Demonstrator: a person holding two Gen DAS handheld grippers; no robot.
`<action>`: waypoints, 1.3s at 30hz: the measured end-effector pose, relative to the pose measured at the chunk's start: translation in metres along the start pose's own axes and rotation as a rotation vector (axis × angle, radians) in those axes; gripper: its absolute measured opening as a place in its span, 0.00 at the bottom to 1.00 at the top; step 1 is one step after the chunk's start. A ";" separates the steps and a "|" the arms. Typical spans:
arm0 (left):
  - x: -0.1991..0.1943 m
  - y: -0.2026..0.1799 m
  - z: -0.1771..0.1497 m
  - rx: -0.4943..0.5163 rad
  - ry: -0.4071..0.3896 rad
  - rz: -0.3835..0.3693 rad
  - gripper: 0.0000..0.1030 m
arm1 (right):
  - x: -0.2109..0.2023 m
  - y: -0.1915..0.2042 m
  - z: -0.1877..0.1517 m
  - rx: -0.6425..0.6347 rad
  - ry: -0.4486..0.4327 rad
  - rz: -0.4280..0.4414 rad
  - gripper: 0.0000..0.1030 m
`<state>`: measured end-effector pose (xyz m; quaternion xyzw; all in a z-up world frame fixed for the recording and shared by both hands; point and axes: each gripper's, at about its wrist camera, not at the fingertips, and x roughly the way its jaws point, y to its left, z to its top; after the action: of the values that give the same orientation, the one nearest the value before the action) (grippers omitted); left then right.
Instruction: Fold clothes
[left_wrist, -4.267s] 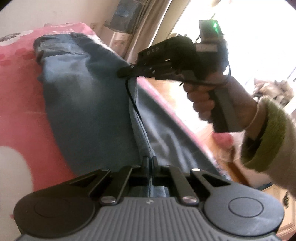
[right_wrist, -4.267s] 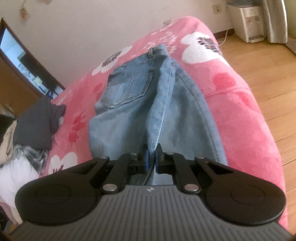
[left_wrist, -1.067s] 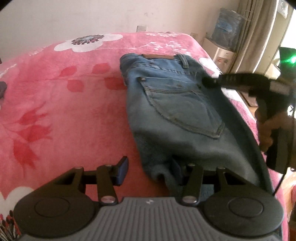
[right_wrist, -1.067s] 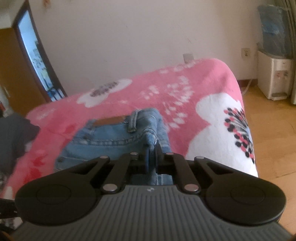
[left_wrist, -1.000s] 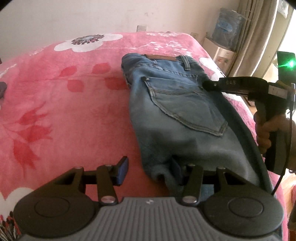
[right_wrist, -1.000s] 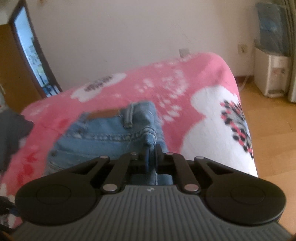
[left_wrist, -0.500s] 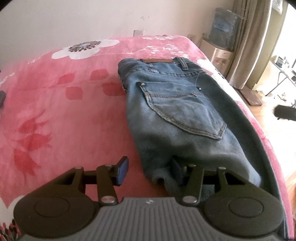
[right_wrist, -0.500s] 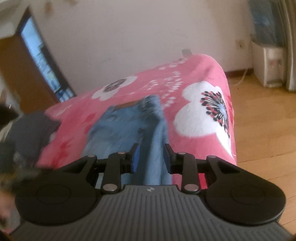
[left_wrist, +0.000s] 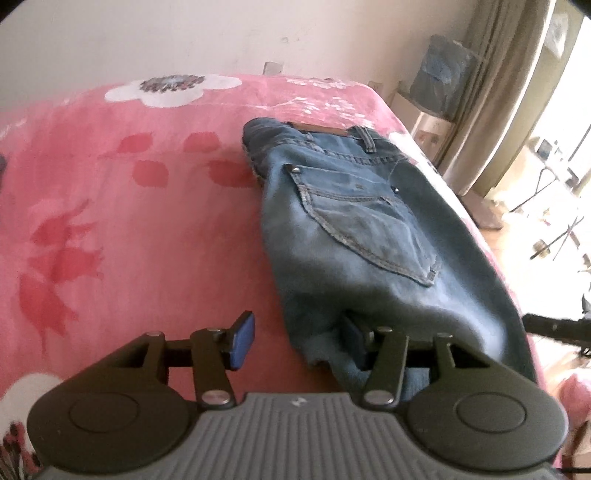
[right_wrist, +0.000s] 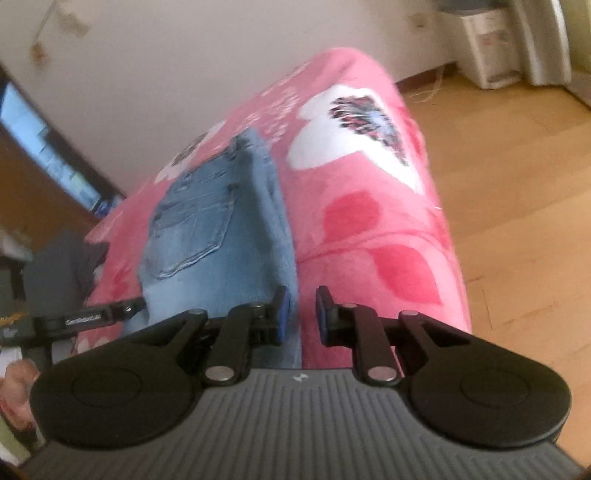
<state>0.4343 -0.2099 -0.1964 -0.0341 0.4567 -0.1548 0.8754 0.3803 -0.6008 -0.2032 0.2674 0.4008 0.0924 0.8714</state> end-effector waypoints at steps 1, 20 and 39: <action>-0.004 0.003 -0.001 -0.006 -0.002 -0.012 0.52 | -0.007 -0.001 -0.003 0.033 -0.013 -0.016 0.15; -0.139 0.017 -0.063 0.308 0.019 -0.377 0.54 | -0.257 0.135 -0.119 0.045 -0.308 -0.178 0.16; -0.195 0.006 -0.262 0.248 0.184 -0.364 0.53 | -0.207 0.170 -0.197 -0.115 -0.125 0.302 0.16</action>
<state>0.1193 -0.1235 -0.1953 0.0060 0.4985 -0.3674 0.7852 0.1053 -0.4587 -0.0821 0.2794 0.2950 0.2285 0.8847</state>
